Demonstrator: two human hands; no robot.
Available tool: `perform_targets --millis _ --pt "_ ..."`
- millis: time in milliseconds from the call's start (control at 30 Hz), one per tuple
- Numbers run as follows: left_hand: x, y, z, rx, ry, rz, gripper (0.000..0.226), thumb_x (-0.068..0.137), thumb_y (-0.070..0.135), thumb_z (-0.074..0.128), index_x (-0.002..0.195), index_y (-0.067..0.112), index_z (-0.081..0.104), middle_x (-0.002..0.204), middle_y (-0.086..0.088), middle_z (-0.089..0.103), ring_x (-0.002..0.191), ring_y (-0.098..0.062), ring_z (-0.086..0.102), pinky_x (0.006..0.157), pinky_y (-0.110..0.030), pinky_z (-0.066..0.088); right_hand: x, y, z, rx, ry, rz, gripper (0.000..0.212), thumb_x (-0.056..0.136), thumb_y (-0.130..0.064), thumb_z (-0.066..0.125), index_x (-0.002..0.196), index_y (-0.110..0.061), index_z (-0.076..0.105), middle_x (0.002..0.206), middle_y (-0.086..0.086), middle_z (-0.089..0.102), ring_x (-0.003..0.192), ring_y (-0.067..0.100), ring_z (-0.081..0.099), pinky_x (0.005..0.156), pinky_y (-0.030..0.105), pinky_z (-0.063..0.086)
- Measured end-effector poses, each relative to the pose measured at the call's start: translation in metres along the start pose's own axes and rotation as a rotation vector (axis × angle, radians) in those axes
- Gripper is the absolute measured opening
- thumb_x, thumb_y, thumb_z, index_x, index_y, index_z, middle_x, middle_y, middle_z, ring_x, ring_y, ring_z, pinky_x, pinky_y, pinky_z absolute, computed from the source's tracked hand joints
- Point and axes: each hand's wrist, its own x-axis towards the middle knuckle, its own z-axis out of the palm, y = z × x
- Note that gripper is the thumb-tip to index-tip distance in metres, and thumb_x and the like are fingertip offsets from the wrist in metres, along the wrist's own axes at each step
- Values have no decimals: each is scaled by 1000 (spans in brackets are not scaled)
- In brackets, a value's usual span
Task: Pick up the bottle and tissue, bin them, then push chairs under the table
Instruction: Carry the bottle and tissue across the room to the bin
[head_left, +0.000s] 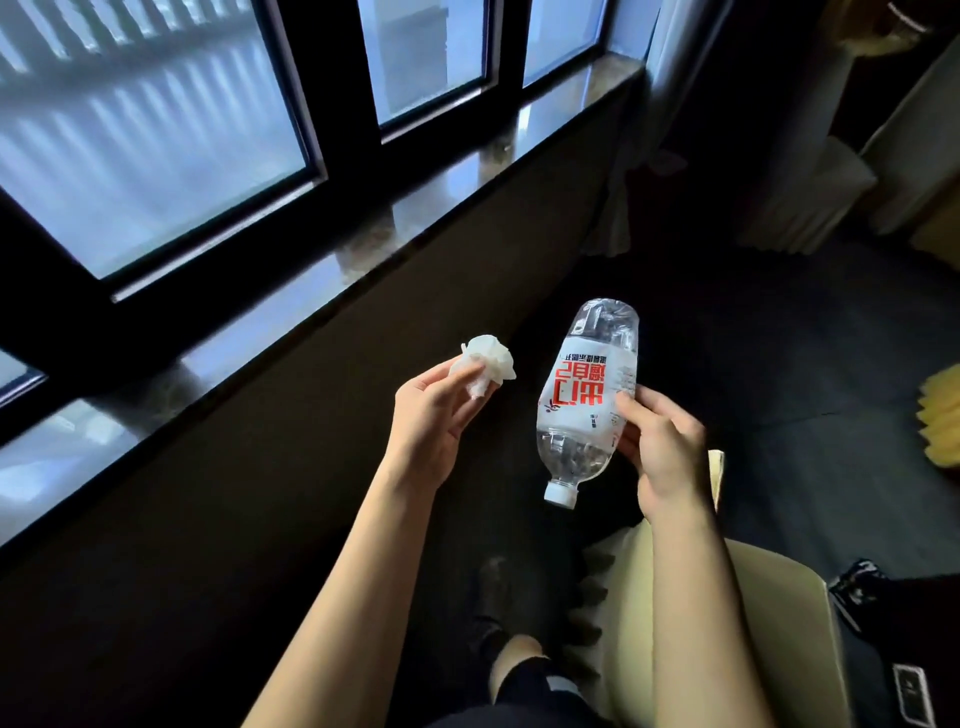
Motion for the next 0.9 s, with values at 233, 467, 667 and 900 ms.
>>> perform_targets --millis 233,467,667,900 --pt "108 17 58 71 -20 -24 14 85 10 77 97 5 81 105 -17 77 102 -25 75 79 -24 59 103 -30 25 30 49 -32 20 95 -9 68 113 -10 78 101 3 82 101 24 77 77 33 58" --pt "204 23 128 178 -63 -47 26 81 -1 76 105 10 78 97 -10 79 87 -15 75 70 -18 56 200 -73 26 72 130 -32 18 96 -6 67 110 -9 78 97 3 82 95 21 77 71 29 59" --pt "267 6 185 130 -107 -131 47 76 -8 79 119 7 68 108 -7 78 102 -23 75 76 -24 60 253 -94 5 110 250 -16 17 96 -5 67 108 -11 78 99 5 82 97 23 76 74 32 58" --pt "359 -20 255 175 -267 -241 44 76 2 81 117 12 71 116 -11 75 108 -23 73 79 -23 58 329 -114 -25 167 448 2 24 96 -6 67 118 -9 75 107 9 80 99 23 75 73 30 57"
